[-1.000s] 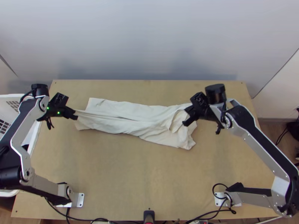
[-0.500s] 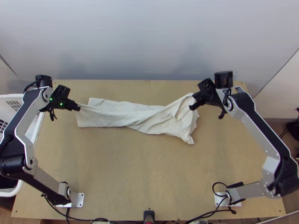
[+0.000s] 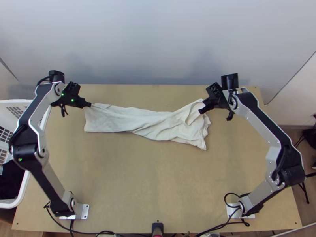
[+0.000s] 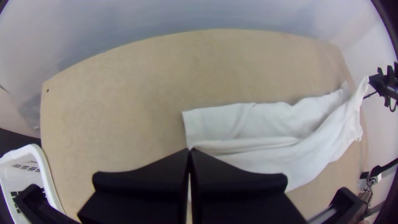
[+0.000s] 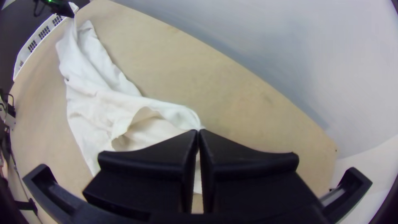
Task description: Fold the t-shirt
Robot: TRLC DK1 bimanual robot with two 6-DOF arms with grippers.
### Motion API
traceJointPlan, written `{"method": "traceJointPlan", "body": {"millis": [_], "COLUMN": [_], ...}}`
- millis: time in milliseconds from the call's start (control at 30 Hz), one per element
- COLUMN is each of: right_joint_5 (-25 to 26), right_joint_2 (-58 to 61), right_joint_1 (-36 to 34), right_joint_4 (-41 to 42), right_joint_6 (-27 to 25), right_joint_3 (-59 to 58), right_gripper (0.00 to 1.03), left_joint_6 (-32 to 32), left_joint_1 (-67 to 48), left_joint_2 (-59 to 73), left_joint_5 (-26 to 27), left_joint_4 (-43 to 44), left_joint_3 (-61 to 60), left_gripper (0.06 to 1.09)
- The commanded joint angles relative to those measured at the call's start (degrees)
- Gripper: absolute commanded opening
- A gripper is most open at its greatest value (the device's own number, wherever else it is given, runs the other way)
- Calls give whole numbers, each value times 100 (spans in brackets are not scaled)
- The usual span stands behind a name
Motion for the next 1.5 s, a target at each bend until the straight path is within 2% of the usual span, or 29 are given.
{"method": "traceJointPlan", "body": {"millis": [0, 367, 533, 567, 700, 733, 767, 833, 867, 1067, 1267, 1333, 1467], "right_joint_5": [7, 33, 42, 42, 33, 33, 33, 33, 33, 33, 25, 25, 25], "right_joint_2": [78, -985, -1381, -1425, -1442, -1460, -1512, -1636, -1653, -2110, -2594, -2743, -2910], "right_joint_1": [98, 520, 749, 801, 977, 995, 995, 977, 959, 951, 1144, 1170, 1153], "right_joint_4": [219, 43, -317, -317, -510, -510, -510, -510, -510, -537, -748, -748, -704], "right_joint_6": [-21, -12, -109, -109, -250, -232, -206, -12, 75, 409, 866, 1069, 1613], "right_joint_3": [-392, -1596, -2132, -2229, -2440, -2404, -2343, -2176, -2053, -1736, -1798, -1780, -1605], "right_gripper": [3, 3, 3, 3, 4, 9, 25, 82, 101, 100, 100, 100, 100], "left_joint_6": [-282, -352, -370, -370, -387, -378, -396, -457, -466, -563, -563, -545, -440], "left_joint_1": [-23, -32, -32, -32, -32, -32, -23, -14, 4, 197, 636, 812, 970], "left_joint_2": [867, 1227, 1271, 1280, 1254, 1192, 1122, 981, 884, 304, -276, -285, -214], "left_joint_5": [3, 3, 3, 3, 3, 12, 12, 20, 38, 425, 1348, 1681, 1919], "left_joint_4": [-114, -123, -167, -210, -413, -465, -474, -492, -509, -966, -1160, -1177, -1195], "left_joint_3": [663, 812, 865, 891, 961, 961, 961, 979, 988, 970, 364, 188, -120], "left_gripper": [10, 10, 12, 22, 94, 102, 102, 102, 102, 102, 102, 102, 102]}}
